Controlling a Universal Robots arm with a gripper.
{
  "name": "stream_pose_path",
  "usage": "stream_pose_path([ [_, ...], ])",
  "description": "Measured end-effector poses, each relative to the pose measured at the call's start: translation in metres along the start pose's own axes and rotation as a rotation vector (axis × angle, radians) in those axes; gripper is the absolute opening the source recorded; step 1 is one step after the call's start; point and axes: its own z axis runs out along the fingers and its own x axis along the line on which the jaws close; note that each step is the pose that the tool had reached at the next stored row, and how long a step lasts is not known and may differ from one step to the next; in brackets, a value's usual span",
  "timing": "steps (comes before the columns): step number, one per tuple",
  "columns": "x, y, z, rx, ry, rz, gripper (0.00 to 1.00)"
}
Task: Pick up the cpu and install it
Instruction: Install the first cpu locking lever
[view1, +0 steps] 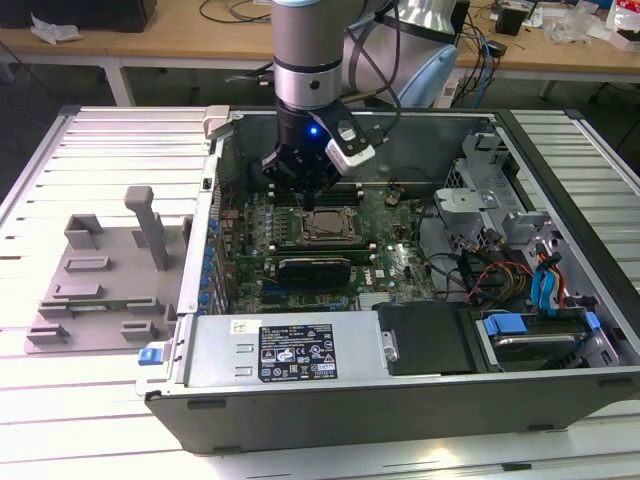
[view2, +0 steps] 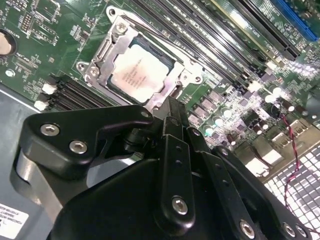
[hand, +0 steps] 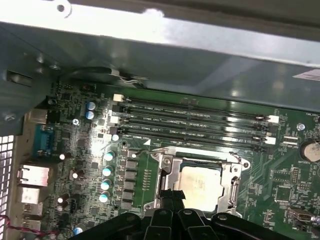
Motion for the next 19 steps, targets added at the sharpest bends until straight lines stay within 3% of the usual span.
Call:
stream_pose_path([
  [8, 0.018, 0.0022, -0.0007, 0.0001, 0.0, 0.0, 0.11],
  [11, 0.0301, 0.0037, -0.0011, 0.0, 0.0, 0.0, 0.11],
  [14, 0.031, 0.0038, -0.0012, 0.0002, 0.0001, 0.0, 0.11],
  [19, 0.0306, 0.0036, -0.0117, 0.0002, 0.0, 0.0, 0.11],
])
